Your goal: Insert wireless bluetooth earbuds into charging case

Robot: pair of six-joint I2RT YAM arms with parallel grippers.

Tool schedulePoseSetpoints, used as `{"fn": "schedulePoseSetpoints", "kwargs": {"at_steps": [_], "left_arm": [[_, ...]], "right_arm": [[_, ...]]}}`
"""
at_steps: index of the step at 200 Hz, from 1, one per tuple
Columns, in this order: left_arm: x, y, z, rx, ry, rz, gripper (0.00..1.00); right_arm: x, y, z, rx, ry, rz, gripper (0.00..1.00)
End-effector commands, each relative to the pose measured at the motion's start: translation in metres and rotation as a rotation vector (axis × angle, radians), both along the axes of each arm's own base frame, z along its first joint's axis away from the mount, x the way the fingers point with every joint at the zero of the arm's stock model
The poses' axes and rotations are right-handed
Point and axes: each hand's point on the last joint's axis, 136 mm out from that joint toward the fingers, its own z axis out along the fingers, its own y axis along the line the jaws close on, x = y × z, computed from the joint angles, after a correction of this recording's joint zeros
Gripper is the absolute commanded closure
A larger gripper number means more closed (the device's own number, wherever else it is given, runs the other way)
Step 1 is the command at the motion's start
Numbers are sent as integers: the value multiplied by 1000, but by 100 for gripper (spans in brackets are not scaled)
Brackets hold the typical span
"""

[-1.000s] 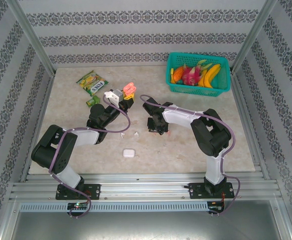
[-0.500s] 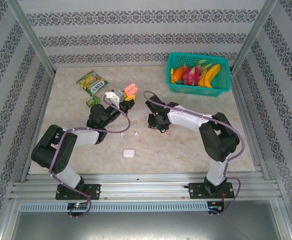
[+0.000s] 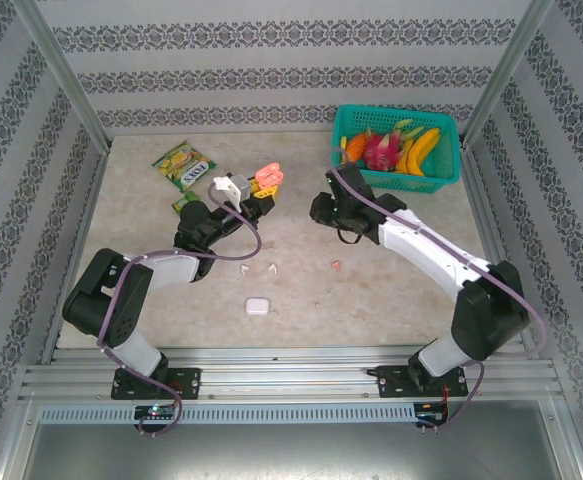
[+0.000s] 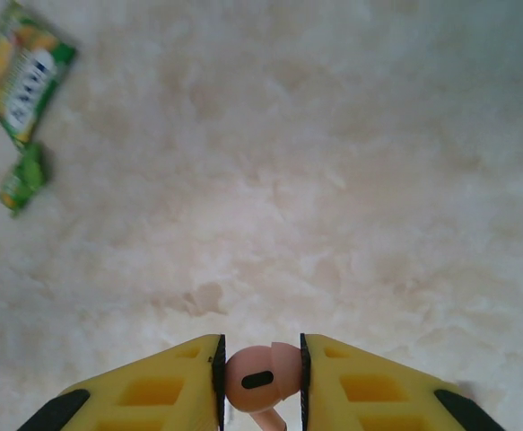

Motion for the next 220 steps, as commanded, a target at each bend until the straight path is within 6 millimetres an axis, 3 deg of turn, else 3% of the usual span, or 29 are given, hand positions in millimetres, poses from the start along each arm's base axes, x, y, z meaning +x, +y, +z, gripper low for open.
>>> {"fn": "schedulePoseSetpoints", "kwargs": {"at_steps": [1, 32, 75, 113, 157, 220], "left_arm": [[1, -4, 17, -25, -40, -46, 100], [3, -11, 21, -29, -39, -80, 100], [6, -23, 22, -27, -31, -108, 100], [13, -28, 26, -56, -23, -87, 100], [24, -33, 33, -77, -23, -41, 100], [34, -52, 31, -8, -60, 56, 100]], "right_arm": [[7, -6, 46, 34, -143, 15, 71], [8, -11, 95, 85, -285, 23, 71], [4, 0, 160, 206, -494, 83, 71], [-5, 14, 200, 314, -657, 151, 71], [-14, 27, 219, 428, -786, 187, 71], [-10, 33, 212, 498, -801, 133, 71]]}}
